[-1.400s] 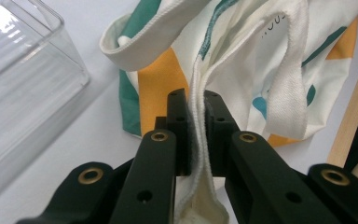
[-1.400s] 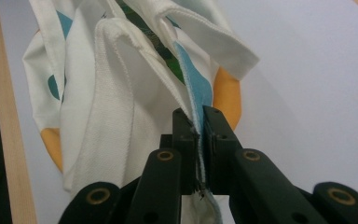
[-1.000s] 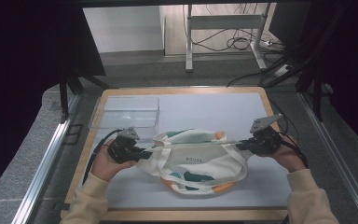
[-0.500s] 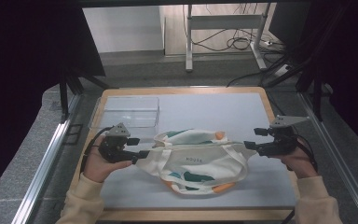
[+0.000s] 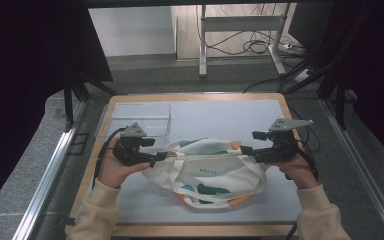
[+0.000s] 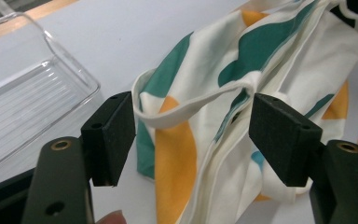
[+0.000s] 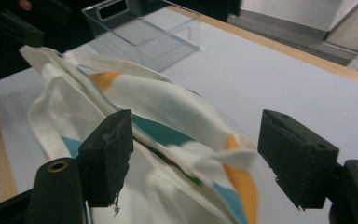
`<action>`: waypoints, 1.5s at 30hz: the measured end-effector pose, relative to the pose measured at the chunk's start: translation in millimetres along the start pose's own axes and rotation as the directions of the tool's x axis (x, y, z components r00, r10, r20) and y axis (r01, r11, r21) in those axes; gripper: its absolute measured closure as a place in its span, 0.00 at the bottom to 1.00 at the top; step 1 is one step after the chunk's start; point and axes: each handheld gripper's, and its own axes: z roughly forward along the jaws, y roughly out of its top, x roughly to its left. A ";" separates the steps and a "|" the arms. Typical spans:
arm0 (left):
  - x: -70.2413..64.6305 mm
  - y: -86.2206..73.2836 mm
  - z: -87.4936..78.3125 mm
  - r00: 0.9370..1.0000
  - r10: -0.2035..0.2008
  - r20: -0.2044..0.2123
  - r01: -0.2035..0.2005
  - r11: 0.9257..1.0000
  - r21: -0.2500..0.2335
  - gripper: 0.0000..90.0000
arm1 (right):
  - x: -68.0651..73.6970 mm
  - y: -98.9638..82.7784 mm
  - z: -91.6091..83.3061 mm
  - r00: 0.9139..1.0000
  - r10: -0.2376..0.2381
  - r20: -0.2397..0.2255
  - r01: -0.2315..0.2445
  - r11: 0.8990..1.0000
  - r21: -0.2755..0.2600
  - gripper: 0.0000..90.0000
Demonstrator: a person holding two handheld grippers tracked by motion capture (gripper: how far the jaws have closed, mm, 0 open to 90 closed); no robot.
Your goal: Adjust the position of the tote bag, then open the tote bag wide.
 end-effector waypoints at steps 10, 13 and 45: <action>0.5 -3.5 -2.1 1.000 0.005 0.005 -0.004 1.000 -0.021 0.35 | 30.3 0.7 25.4 0.999 -0.033 -0.030 0.034 0.999 0.030 0.30; 0.9 -2.9 -4.3 1.000 0.010 0.001 -0.010 0.999 -0.033 0.35 | 33.4 -2.1 29.3 0.999 -0.042 -0.035 0.044 0.998 0.044 0.31; -6.1 34.3 36.2 0.985 0.144 0.093 -0.147 0.989 0.032 0.45 | 40.9 -3.0 31.6 0.994 -0.080 -0.072 0.082 0.996 0.029 0.31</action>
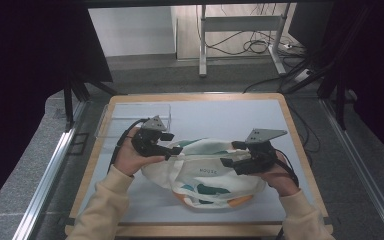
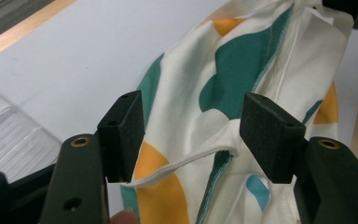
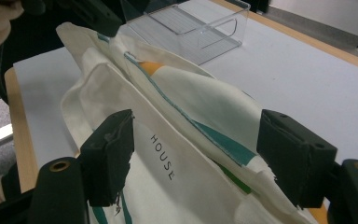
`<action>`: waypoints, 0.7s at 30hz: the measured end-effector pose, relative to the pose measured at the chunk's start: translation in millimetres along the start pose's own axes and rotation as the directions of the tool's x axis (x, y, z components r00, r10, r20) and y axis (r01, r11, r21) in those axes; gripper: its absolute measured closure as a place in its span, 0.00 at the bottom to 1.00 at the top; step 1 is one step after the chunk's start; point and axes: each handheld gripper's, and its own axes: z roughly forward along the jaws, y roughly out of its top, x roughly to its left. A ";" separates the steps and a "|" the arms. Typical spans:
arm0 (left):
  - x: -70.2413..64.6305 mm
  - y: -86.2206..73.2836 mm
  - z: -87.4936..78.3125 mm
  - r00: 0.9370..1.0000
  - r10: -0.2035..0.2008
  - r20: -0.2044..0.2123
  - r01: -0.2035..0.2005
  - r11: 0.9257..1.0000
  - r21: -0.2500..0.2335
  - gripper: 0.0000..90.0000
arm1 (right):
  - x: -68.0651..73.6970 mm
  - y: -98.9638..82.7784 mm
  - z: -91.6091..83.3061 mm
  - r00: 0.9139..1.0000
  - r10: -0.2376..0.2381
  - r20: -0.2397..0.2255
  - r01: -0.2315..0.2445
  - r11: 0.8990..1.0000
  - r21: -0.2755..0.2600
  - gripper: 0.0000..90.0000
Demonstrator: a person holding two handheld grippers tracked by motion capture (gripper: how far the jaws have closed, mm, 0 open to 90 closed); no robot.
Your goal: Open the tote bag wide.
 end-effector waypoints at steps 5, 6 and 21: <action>-2.9 3.5 11.2 0.999 0.025 0.020 -0.026 0.999 0.037 0.48 | 0.6 1.5 -3.0 1.000 0.001 0.001 -0.001 1.000 -0.012 0.31; -3.4 4.1 13.3 0.999 0.027 0.027 -0.028 0.999 0.046 0.48 | 0.7 1.6 -3.1 1.000 0.001 0.001 -0.001 1.000 -0.013 0.31; -6.0 4.9 32.8 0.991 0.033 0.129 -0.053 0.987 0.155 0.87 | 4.6 2.5 0.6 1.000 -0.014 -0.001 0.014 1.000 -0.003 0.30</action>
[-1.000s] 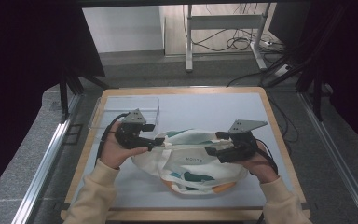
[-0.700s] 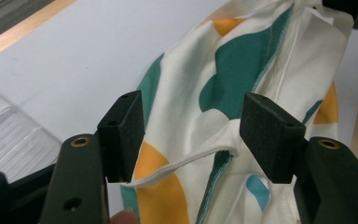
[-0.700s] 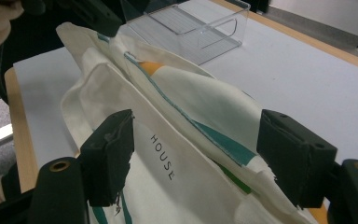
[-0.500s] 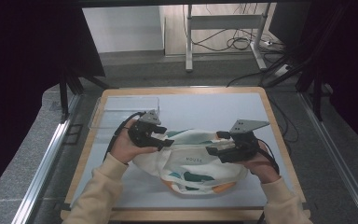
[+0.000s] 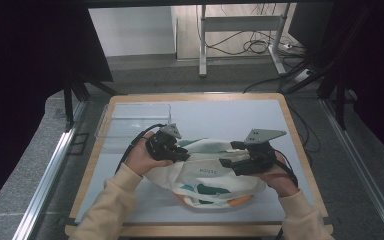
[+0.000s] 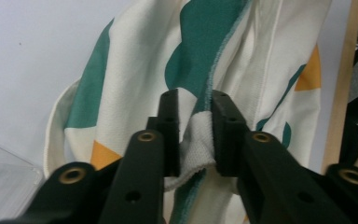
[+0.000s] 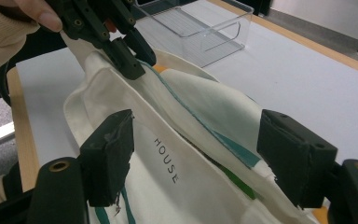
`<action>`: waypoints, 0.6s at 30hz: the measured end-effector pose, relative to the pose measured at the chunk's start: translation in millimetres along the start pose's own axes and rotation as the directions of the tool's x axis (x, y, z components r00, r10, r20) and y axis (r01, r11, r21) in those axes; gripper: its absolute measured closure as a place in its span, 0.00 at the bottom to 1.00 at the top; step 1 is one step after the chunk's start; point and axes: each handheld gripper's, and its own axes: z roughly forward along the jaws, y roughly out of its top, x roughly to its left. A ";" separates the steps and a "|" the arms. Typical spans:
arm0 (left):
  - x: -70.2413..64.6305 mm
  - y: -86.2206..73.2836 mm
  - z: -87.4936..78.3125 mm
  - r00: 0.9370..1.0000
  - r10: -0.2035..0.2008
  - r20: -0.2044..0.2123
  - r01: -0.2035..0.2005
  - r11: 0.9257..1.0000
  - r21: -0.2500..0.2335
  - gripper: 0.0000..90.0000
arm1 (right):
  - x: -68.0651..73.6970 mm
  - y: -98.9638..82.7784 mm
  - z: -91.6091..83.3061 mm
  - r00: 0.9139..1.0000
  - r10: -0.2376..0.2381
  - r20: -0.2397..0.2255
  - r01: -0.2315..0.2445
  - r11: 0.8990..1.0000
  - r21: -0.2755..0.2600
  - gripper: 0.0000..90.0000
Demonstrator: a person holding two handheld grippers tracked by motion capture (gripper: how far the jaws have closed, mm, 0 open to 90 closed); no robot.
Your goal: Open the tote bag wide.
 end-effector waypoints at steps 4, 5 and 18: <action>0.4 0.0 0.0 1.000 -0.003 -0.002 0.003 1.000 -0.002 0.89 | 2.2 1.3 0.7 1.000 -0.011 -0.005 0.011 1.000 0.000 0.31; 0.4 -0.1 0.0 1.000 -0.003 -0.003 0.003 1.000 -0.003 0.89 | 2.5 1.4 0.6 1.000 -0.012 -0.004 0.012 1.000 -0.001 0.31; 1.9 -1.9 0.2 1.000 -0.014 -0.009 0.013 1.000 -0.022 0.89 | 6.5 1.7 3.7 0.999 -0.035 -0.019 0.035 0.999 0.026 0.33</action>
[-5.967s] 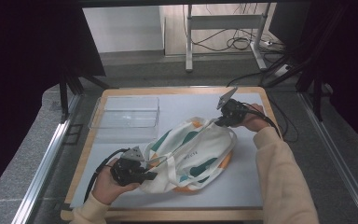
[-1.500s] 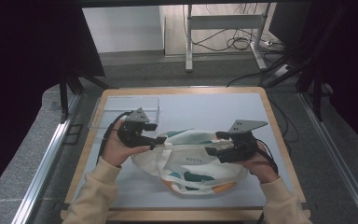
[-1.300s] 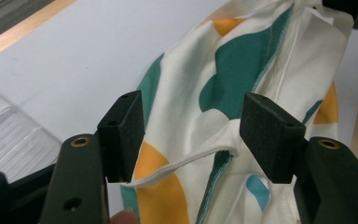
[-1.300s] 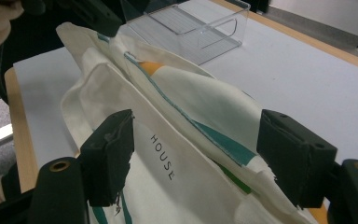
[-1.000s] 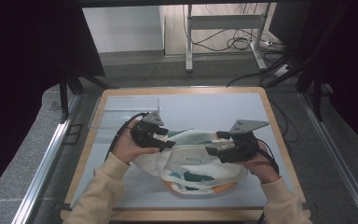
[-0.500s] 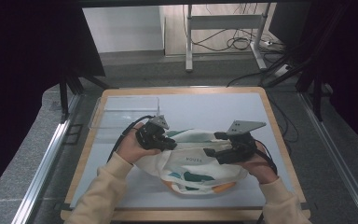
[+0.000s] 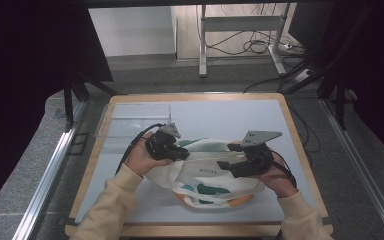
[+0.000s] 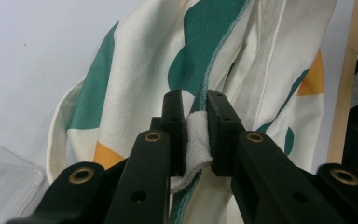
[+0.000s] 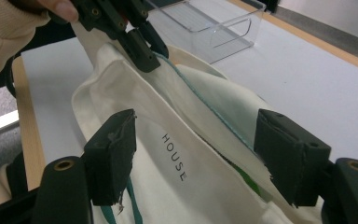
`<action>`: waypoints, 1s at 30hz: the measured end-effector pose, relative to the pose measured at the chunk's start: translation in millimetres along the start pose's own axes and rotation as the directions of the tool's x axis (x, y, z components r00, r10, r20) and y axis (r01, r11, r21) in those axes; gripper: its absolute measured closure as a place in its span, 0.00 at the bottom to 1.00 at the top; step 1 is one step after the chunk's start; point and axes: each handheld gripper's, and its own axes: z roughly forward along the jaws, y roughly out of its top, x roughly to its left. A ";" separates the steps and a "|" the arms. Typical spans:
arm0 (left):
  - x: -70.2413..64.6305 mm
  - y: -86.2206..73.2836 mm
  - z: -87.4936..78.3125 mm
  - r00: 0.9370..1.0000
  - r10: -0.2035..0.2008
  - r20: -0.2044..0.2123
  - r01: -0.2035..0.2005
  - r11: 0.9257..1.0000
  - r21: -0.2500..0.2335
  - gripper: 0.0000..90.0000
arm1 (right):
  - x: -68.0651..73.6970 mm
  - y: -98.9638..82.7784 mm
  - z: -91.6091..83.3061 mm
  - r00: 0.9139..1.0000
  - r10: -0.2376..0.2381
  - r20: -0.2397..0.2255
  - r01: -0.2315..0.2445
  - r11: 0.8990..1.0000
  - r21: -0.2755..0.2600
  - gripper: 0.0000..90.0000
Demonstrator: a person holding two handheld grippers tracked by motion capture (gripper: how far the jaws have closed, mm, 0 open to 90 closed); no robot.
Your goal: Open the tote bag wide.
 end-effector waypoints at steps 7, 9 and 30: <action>-0.2 0.2 0.7 1.000 -0.009 0.002 0.009 1.000 -0.009 0.89 | 4.1 1.4 5.8 0.999 -0.035 -0.026 0.036 0.999 0.026 0.35; 0.3 0.2 0.2 1.000 -0.010 0.003 0.010 1.000 -0.009 0.89 | 5.6 3.0 8.6 0.999 -0.042 -0.032 0.044 0.998 0.040 0.36; 0.7 2.3 0.1 1.000 -0.009 -0.003 0.009 1.000 0.004 0.89 | 13.1 23.2 58.6 0.983 -0.123 -0.136 0.152 0.962 0.228 0.65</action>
